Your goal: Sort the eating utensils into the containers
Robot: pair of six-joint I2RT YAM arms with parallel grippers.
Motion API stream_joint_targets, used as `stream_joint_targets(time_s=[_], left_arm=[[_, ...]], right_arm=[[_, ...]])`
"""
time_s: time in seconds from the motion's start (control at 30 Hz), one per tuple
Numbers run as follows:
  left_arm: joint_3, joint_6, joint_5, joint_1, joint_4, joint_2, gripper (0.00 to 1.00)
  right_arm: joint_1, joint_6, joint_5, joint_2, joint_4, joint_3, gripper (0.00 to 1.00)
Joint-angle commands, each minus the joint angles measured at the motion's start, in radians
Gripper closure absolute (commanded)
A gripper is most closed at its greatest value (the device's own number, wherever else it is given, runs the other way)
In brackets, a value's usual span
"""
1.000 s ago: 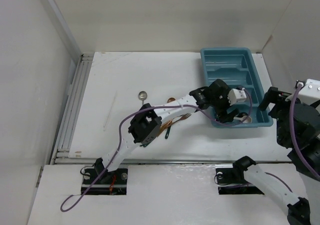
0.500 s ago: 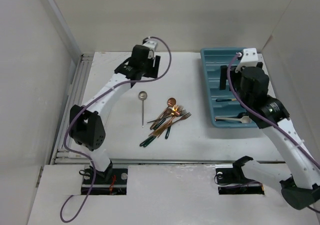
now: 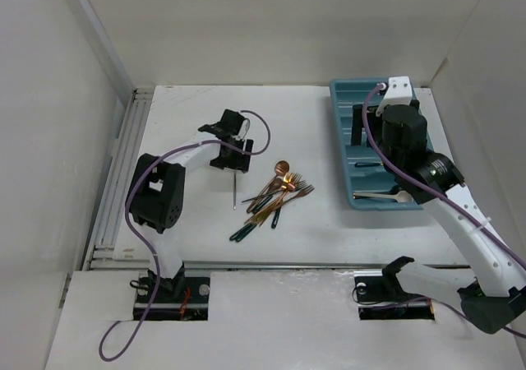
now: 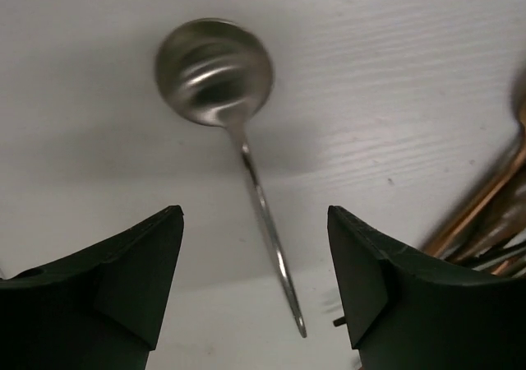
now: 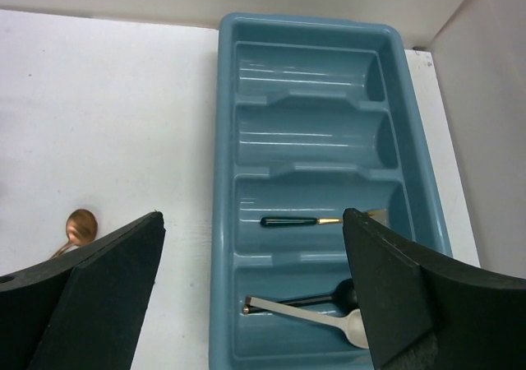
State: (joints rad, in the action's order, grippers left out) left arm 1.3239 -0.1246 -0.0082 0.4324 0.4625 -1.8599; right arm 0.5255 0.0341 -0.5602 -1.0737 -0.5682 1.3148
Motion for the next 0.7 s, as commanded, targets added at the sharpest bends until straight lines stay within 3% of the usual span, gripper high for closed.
stream_joint_targets(time_s=[0.0, 0.23, 0.37, 0.4, 0.43, 0.57, 0.67], left_arm=[[0.008, -0.029, 0.014, -0.027, 0.031, -0.011, 0.34], [0.035, 0.026, 0.183, -0.027, 0.11, -0.166, 0.45], [0.017, 0.052, 0.183, -0.027, 0.097, -0.179, 0.74], [0.002, 0.068, 0.159, -0.027, 0.097, -0.179, 0.92], [0.001, 0.068, 0.139, -0.027, 0.088, -0.179, 1.0], [0.029, 0.079, 0.139, -0.064, 0.076, -0.153, 1.0], [0.15, 0.118, 0.139, -0.064, 0.051, -0.134, 1.0]], right_arm=[[0.019, 0.039, -0.046, 0.015, -0.013, 0.046, 0.08], [0.028, 0.061, -0.096, 0.015, -0.056, 0.057, 0.09], [0.028, 0.07, -0.115, 0.024, -0.065, 0.066, 0.1], [0.028, 0.07, -0.128, 0.024, -0.065, 0.066, 0.12], [0.028, 0.07, -0.138, 0.024, -0.065, 0.076, 0.14], [0.037, 0.07, -0.147, 0.024, -0.065, 0.077, 0.19], [0.037, 0.059, -0.147, 0.034, -0.052, 0.077, 0.22]])
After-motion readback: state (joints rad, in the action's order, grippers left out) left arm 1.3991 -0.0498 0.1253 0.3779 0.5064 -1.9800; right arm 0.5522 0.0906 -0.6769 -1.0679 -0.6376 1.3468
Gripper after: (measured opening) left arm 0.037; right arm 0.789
